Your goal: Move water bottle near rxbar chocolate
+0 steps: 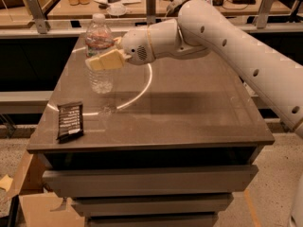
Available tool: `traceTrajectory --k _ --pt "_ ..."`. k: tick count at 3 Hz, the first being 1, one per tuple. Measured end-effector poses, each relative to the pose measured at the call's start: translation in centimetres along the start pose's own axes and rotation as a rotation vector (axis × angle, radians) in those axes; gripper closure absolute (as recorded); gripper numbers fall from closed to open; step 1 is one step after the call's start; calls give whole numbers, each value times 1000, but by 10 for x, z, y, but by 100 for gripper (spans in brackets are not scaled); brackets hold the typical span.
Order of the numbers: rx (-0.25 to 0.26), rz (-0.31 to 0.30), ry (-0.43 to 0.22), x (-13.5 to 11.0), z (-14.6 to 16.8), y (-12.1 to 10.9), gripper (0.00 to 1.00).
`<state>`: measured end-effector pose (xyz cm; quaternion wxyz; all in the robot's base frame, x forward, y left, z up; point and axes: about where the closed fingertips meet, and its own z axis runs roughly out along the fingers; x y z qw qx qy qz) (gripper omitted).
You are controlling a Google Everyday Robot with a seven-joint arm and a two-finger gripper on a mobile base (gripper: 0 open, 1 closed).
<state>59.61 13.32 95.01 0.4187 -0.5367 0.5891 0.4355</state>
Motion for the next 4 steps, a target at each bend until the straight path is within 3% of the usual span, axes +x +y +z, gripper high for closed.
traceTrajectory --k 2,3,4 --pt "-74 -16 24 24 25 15 36" --pt "-92 -50 61 37 33 18 4" --pt "-90 -71 76 43 35 18 0"
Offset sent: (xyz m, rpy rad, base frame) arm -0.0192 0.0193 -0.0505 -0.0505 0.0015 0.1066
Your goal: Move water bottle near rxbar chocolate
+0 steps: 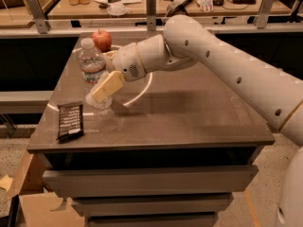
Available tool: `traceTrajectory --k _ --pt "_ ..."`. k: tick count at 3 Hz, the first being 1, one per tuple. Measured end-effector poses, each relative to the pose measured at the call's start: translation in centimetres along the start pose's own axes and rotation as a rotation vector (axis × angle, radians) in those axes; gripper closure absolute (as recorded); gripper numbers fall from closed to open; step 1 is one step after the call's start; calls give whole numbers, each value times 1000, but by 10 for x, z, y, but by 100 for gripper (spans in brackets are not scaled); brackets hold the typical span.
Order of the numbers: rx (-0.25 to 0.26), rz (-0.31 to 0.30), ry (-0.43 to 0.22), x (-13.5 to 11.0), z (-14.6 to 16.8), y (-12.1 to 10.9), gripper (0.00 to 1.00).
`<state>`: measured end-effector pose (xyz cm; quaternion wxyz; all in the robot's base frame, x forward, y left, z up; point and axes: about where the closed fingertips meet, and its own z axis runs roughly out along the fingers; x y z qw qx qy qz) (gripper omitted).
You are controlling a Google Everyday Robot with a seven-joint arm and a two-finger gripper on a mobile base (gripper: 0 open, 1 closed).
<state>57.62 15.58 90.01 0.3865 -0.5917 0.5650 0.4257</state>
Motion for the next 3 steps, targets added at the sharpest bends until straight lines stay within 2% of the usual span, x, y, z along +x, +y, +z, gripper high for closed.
traceTrajectory --k 1,2,3 --pt "68 -7 33 6 -24 -13 0" --pt "263 19 178 46 -99 -46 0" --pt "267 19 186 50 -101 -47 0"
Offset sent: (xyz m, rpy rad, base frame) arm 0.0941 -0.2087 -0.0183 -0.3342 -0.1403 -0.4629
